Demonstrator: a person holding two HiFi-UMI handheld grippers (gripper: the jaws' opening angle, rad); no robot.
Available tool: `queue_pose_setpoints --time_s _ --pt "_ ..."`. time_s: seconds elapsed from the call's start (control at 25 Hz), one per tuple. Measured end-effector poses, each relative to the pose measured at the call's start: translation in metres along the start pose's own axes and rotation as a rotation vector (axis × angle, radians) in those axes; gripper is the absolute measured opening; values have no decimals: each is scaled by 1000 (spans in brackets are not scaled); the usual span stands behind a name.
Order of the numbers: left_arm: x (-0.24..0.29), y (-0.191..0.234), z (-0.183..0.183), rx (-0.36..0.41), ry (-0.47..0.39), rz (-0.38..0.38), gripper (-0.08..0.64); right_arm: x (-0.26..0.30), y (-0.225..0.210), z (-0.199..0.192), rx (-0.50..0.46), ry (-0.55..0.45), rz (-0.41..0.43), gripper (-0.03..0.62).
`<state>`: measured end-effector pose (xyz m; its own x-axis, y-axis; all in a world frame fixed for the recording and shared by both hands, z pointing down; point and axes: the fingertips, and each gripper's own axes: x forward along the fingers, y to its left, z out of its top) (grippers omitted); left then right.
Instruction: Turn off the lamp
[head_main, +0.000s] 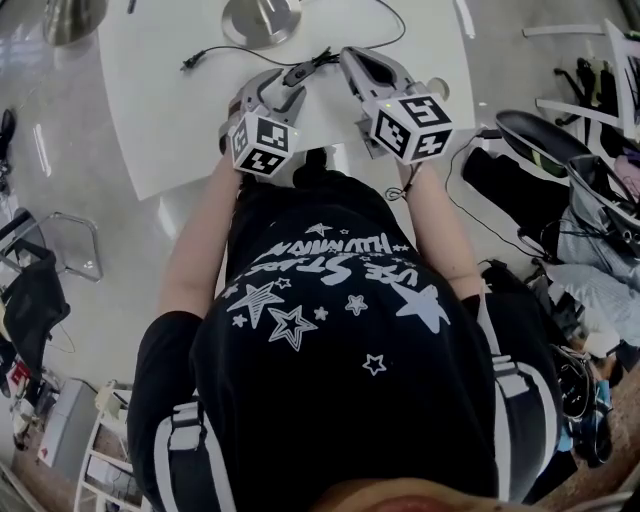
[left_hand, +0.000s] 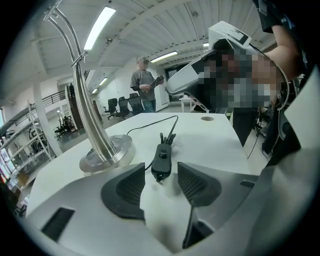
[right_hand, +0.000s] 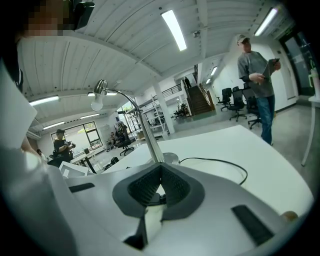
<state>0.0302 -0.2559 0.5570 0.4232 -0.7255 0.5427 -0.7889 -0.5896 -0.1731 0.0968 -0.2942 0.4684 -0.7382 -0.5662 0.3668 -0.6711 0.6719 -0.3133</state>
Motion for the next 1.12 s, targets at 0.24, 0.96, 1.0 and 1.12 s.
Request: queue_pose_setpoints --time_s 0.24,0.96,1.0,1.12 --pt "1 0 -1 19 1 -18 155 -2 2 -5 3 10 -4 5" --pt "2 -2 2 -1 8 -64 132 41 35 -58 -121 219 140 5" --pt "2 -2 2 -2 8 -66 132 43 36 -61 -132 232 148 5" --pt "1 -2 3 -2 6 -70 132 48 39 -66 -140 261 175 5"
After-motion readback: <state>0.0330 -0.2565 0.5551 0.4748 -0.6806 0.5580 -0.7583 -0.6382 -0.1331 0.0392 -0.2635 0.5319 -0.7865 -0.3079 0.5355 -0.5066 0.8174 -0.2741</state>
